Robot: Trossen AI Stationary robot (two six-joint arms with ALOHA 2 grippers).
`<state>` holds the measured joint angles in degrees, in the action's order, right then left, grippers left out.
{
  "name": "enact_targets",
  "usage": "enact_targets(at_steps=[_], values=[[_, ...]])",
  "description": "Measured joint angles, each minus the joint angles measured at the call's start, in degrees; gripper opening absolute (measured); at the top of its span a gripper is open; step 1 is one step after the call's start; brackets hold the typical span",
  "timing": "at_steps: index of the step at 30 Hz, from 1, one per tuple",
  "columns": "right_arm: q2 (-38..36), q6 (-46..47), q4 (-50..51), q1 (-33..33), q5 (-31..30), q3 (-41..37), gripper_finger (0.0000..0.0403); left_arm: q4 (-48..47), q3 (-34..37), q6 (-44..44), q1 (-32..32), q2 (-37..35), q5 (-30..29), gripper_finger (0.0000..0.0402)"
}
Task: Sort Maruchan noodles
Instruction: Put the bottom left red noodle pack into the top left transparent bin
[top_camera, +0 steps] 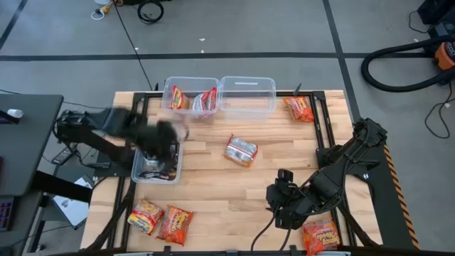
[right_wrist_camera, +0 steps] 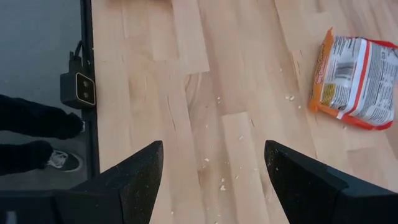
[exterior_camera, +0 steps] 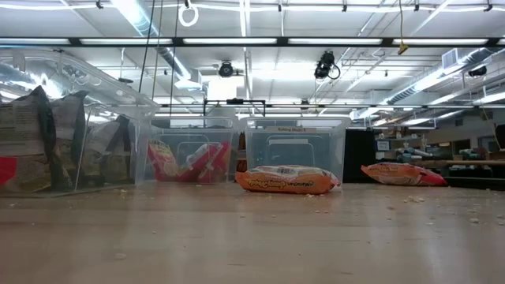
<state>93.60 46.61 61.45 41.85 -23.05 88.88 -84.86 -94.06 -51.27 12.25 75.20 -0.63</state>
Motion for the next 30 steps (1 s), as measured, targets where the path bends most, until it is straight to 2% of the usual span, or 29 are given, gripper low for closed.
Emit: enact_targets(at_steps=[5,9,13,18,23,30], values=[[0.00,-0.74,-0.04,-0.26,-0.31,0.00,0.0284,-0.26,0.00,-17.84,18.22,2.82,-1.08,0.0109],[0.00,-0.81,-0.07,-0.46,-1.05,0.00,0.0284,-0.26,0.00,-38.18,27.75,7.36,-2.18,0.0144],[0.00,-2.69,-0.09,-0.52,-2.73,0.00,0.0284,1.47,0.01,-53.59,35.17,12.55,-0.35,0.0175],[0.00,-4.80,-0.31,-1.48,-2.86,0.00,0.0284,4.58,0.04,-67.58,40.79,18.94,4.71,0.0189],[-0.02,-8.38,-2.91,-2.55,-2.86,0.00,0.0284,6.75,0.07,-81.50,43.62,24.95,3.47,0.0190],[-0.02,-14.07,-4.81,-3.54,-2.86,0.00,0.0284,11.95,0.07,-84.35,43.44,33.25,1.62,0.0190]])
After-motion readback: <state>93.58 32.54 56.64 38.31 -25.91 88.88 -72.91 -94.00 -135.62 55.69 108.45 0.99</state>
